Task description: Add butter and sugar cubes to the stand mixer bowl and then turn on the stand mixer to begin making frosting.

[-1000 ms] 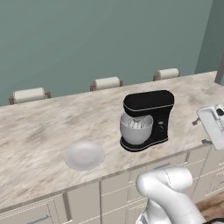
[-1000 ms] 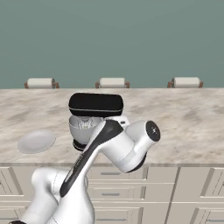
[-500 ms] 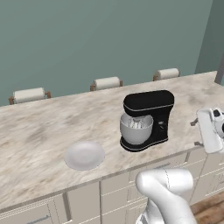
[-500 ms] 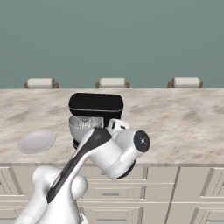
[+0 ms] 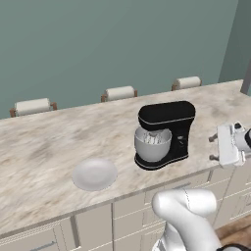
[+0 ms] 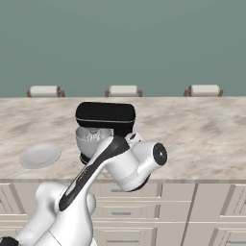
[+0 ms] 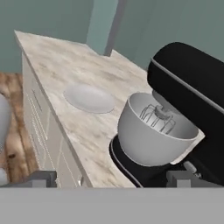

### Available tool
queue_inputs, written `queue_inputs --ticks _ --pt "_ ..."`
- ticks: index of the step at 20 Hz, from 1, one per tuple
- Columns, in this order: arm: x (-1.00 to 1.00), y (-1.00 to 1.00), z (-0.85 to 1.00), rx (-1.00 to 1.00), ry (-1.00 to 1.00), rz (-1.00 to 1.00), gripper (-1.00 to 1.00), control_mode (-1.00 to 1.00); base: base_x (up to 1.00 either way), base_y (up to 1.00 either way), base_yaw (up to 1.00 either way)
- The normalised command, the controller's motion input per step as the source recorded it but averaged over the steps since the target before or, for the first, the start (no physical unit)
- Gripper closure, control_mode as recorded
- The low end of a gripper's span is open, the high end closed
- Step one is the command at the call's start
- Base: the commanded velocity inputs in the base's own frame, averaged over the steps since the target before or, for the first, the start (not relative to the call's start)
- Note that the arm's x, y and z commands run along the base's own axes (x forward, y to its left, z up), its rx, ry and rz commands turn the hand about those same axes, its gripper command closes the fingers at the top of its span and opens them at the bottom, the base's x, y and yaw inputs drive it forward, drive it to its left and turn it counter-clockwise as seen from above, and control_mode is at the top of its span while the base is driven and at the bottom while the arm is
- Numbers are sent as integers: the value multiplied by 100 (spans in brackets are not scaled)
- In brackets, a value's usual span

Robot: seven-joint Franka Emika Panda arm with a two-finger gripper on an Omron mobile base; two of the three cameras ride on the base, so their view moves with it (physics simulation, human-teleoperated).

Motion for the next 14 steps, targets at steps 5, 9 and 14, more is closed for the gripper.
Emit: queue_inputs --ticks 5,9,14 --pt "0 0 -12 16 14 -25 -100 -100 0 0 0" --pt "0 2 -16 9 8 -29 -100 -100 0 0 0" --pt "1 9 -13 7 4 -29 -100 -100 0 0 0"
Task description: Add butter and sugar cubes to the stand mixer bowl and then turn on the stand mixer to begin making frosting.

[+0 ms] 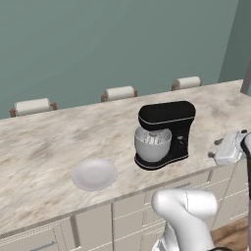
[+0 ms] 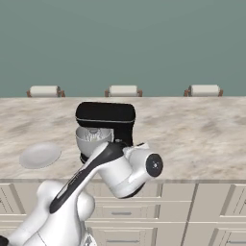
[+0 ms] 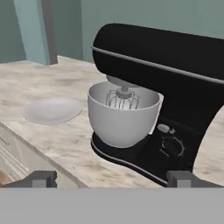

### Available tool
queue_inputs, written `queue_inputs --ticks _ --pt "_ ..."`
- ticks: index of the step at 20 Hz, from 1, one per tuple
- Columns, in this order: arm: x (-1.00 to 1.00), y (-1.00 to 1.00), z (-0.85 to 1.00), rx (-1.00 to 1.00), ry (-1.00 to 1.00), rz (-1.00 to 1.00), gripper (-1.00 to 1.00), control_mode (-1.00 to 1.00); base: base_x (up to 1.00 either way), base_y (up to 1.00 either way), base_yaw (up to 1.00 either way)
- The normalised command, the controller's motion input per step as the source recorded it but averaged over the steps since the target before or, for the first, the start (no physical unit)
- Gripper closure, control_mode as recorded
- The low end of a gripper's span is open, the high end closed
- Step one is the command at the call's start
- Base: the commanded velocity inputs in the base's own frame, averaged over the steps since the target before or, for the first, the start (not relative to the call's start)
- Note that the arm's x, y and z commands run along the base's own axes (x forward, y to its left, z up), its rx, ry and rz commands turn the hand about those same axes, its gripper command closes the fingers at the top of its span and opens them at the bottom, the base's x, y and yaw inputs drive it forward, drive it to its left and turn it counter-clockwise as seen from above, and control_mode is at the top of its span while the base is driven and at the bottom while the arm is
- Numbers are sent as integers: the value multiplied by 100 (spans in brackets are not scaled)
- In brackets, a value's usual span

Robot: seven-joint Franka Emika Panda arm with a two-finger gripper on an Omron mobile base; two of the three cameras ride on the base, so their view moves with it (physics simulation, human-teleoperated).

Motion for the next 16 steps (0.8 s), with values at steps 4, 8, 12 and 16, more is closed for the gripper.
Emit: queue_inputs --ticks 4,8,12,16 --pt "3 0 0 8 3 -19 -100 -100 0 0 0" --pt "10 0 0 9 2 -13 -100 -100 0 0 0" --pt "14 0 0 9 1 -11 -100 -100 0 0 0" --pt "12 0 0 8 0 -10 -100 -100 0 0 0"
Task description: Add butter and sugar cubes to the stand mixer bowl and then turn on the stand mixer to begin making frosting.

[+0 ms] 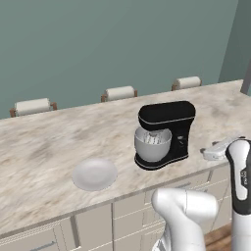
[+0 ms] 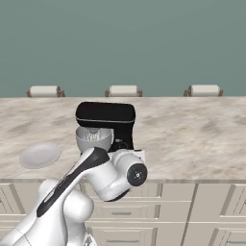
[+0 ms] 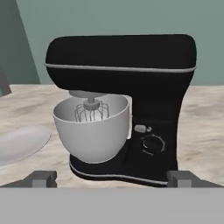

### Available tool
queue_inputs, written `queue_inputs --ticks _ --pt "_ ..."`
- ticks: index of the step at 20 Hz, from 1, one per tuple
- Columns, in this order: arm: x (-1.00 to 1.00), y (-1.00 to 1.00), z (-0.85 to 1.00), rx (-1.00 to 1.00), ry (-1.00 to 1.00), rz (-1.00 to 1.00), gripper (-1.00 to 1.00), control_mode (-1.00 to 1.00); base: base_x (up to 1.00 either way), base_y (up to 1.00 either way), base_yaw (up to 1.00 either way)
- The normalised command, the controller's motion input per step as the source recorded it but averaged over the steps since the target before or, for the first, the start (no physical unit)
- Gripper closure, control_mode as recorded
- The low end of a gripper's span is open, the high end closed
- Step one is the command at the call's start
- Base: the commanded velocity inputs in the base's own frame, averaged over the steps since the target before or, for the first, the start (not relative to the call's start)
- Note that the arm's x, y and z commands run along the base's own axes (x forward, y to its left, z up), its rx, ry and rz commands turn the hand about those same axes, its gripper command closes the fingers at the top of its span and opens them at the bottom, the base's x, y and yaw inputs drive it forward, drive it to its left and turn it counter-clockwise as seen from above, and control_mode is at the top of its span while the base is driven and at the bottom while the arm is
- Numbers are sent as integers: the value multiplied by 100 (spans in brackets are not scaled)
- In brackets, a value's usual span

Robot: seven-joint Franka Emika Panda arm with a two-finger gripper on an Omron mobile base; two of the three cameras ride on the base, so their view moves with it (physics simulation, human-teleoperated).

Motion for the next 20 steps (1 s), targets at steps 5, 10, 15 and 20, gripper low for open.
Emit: queue_inputs --ticks 5,10,15,20 --pt "0 4 -2 1 -1 -1 -100 -100 0 0 0" --pt "-1 10 -14 -7 -8 4 -100 -100 0 0 0" --pt "0 0 -13 -9 -17 13 -100 -100 0 0 0" --pt "0 0 -7 -8 -24 10 -100 -100 0 0 0"
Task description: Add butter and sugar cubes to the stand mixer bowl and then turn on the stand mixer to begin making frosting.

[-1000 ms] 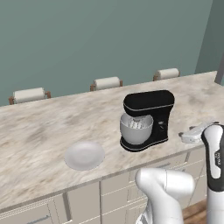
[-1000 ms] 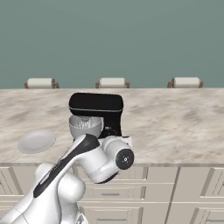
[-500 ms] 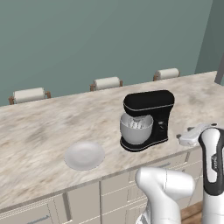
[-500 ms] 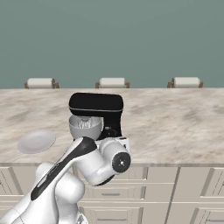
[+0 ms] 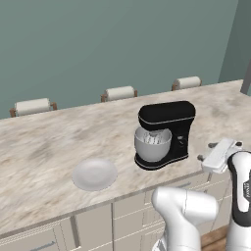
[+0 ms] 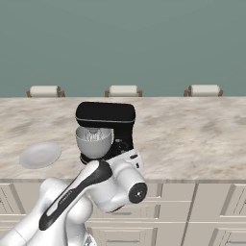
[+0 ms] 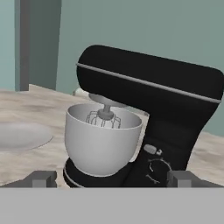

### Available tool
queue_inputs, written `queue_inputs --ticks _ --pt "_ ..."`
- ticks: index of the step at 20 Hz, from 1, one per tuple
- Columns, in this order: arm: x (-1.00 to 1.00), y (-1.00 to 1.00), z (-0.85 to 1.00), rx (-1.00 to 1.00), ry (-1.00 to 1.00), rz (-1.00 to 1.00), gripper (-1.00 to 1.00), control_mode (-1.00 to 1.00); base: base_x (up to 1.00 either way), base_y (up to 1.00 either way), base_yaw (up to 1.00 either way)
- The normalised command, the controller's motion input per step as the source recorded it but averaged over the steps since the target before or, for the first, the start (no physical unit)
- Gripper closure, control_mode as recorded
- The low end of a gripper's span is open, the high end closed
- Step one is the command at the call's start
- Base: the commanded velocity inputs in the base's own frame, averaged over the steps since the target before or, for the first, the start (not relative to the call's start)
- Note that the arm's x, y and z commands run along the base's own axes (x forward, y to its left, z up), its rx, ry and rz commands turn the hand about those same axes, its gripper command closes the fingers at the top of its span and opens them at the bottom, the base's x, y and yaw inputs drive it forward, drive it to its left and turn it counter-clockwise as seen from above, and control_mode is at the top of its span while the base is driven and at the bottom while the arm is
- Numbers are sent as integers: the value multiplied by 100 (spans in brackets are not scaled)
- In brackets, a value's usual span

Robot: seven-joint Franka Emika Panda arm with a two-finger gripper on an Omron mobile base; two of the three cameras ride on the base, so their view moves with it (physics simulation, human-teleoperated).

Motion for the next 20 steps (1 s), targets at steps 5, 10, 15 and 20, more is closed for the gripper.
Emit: queue_inputs --ticks 5,10,15,20 --pt "0 2 -1 -6 -19 3 -100 -100 0 0 0" --pt "0 8 0 -5 -2 0 -100 -100 0 0 0" --pt "6 0 0 -3 0 0 -100 -100 0 0 0" --pt "22 0 0 0 0 2 -100 -100 0 0 0"
